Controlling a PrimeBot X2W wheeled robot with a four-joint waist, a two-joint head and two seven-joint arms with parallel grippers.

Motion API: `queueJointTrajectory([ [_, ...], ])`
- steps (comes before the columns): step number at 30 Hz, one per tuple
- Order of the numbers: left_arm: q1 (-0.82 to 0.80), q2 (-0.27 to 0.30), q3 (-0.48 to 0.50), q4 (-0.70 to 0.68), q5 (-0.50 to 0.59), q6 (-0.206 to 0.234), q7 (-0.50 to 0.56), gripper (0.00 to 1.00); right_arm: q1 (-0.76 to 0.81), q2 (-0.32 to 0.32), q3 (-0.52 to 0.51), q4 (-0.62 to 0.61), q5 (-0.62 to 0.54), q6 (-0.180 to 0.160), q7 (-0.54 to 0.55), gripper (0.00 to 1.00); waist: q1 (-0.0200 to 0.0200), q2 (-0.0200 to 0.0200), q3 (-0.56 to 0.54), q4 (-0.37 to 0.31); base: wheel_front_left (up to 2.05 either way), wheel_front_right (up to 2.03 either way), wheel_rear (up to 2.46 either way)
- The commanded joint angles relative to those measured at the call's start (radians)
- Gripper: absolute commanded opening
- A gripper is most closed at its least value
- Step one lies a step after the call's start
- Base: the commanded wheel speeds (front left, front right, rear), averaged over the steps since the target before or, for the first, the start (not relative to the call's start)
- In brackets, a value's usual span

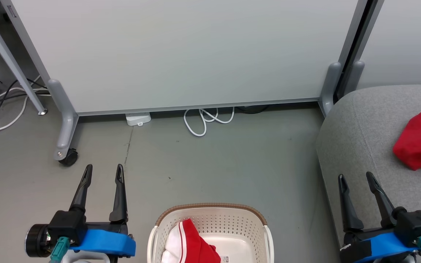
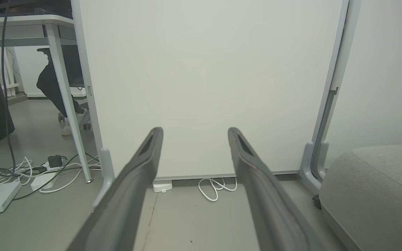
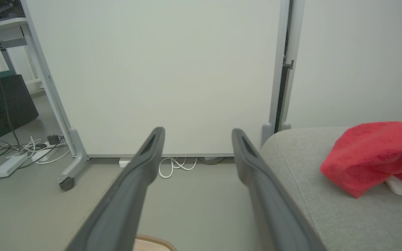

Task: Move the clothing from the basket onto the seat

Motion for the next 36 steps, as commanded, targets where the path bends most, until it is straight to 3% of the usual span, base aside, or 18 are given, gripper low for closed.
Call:
queueJointTrajectory([
  [1,0.006,-0.002,0.006,0.002,0.006,-0.003,-0.003,1.0,0.015,0.003,0.002,0.006,0.005,0.001,-0.003,1.0,0.0,-0.0001,-0.001,0.001,0.0,0.0,0.0],
  [24,-0.014,-0.012,0.006,0.031,0.026,-0.022,-0.003,1.0,0.006,0.003,0.017,0.017,0.022,0.001,-0.003,1.0,0.0,-0.0001,-0.002,-0.002,0.0,0.0,0.0],
  [30,-0.081,0.007,-0.072,0.093,0.045,-0.033,-0.003,1.0,-0.033,0.003,0.029,0.007,0.025,0.001,-0.003,1.0,0.0,-0.0001,0.033,-0.016,0.0,0.0,0.0],
  [36,-0.204,0.054,-0.247,0.211,0.009,-0.034,-0.003,1.0,-0.073,0.002,0.023,-0.013,0.025,0.001,-0.003,1.0,0.0,-0.0001,0.109,-0.04,0.0,0.0,0.0],
])
